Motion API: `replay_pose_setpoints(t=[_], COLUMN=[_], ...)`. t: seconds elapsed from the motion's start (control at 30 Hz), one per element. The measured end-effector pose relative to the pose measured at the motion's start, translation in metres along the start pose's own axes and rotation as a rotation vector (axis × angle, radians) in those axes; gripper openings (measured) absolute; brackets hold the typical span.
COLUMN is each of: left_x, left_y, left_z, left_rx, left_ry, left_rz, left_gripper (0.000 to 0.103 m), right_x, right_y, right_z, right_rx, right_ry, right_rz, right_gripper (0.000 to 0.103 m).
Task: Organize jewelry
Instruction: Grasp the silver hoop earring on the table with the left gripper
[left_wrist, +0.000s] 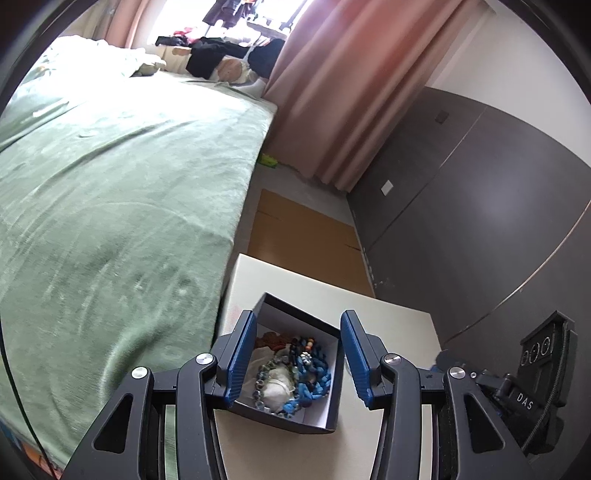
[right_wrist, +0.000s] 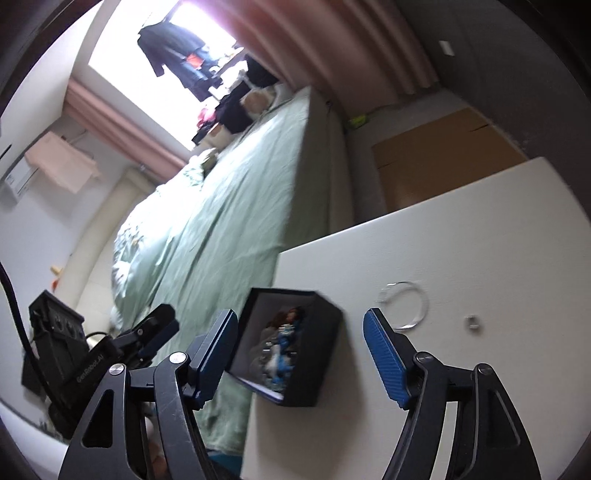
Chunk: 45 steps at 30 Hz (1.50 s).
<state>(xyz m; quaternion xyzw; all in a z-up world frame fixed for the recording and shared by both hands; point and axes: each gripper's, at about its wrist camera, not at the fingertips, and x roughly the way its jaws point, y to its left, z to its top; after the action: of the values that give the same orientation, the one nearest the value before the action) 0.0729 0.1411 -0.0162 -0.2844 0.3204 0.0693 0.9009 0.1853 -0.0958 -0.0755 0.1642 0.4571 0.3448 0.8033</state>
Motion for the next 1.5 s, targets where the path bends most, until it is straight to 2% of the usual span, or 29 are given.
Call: replay_pose_setpoints(t=[0.3, 0.6, 0.77, 0.9, 1.07, 1.2, 1.4, 1.5], left_x=[0.02, 0.047, 0.068, 0.085, 0.102, 0.126, 0.152, 0.163], left_y=[-0.037, -0.079, -0.097, -0.109, -0.129, -0.14, -0.155, -0.159], left_z=[-0.015, -0.036, -0.046, -0.049, -0.044, -0.038, -0.037, -0.041], left_rx=[0.09, 0.225, 0.284, 0.31, 0.373, 0.435, 0.543, 0.574], left_ry=[0.042, 0.109, 0.159, 0.216, 0.27, 0.352, 0.441, 0.476], left_rz=[-0.011, -0.005, 0.015, 0.061, 0.118, 0.177, 0.226, 0.252], left_gripper=[0.049, 0.049, 0.049, 0.049, 0.04, 0.032, 0.029, 0.025], right_x=[-0.032, -0.049, -0.056, -0.061, -0.071, -0.08, -0.096, -0.102], right_y=[-0.046, -0.075, -0.088, -0.097, -0.117, -0.127, -0.142, -0.147], right_z=[0.006, 0.007, 0.01, 0.016, 0.022, 0.026, 0.031, 0.031], right_rx=[0.061, 0.062, 0.06, 0.067, 0.113, 0.142, 0.176, 0.191], right_ry=[-0.001, 0.056, 0.066, 0.07, 0.062, 0.048, 0.026, 0.016], right_rz=[-0.133, -0.244, -0.259, -0.286, -0.288, -0.272, -0.254, -0.248], right_gripper=[0.071, 0.071, 0.071, 0.071, 0.071, 0.071, 0.071, 0.071])
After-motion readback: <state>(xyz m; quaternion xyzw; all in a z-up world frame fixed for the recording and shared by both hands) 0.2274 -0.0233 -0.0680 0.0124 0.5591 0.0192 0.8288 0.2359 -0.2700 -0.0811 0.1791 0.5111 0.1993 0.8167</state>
